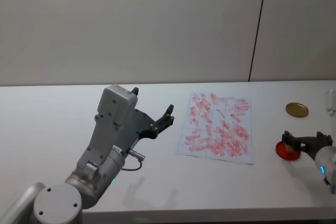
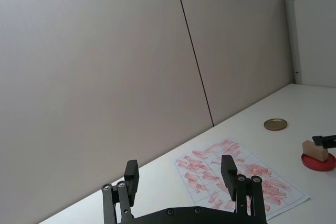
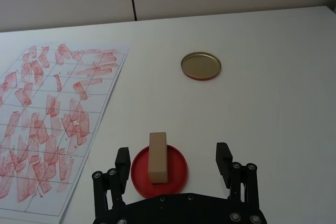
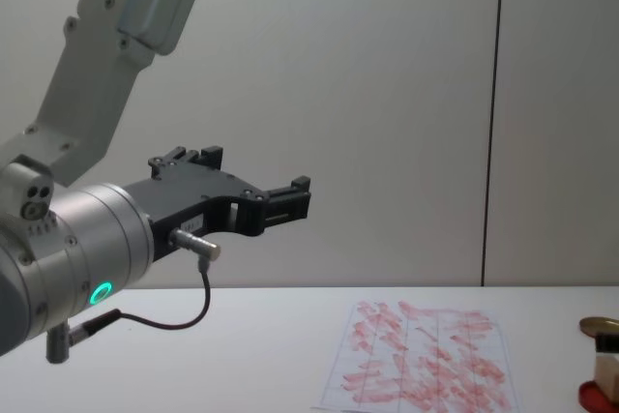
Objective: Use the one hand to pick up the stamp and affix it onto the A4 paper.
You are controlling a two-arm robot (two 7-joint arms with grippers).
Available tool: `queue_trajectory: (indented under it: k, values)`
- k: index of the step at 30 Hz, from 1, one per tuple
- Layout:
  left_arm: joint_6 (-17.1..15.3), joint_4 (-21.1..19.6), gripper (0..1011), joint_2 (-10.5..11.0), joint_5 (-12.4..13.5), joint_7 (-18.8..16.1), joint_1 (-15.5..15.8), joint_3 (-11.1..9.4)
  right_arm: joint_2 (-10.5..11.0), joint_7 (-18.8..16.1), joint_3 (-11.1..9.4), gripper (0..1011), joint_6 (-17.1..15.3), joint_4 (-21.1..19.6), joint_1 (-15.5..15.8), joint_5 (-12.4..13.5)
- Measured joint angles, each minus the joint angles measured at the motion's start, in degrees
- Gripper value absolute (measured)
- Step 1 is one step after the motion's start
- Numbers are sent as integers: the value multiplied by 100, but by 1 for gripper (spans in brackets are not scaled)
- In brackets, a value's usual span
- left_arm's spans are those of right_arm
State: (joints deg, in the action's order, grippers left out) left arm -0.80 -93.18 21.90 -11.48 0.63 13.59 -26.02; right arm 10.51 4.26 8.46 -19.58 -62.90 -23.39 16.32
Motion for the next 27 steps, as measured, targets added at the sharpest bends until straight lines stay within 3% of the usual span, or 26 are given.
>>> queue_trajectory:
  k: [15,27]
  values:
    - [0,0,993,0,0,0,0,0,-118,-178,84,997,165,702,-339,-189]
    - [0,0,993,0,0,0,0,0,-190,-179,145,702,83,990,-503,-323]
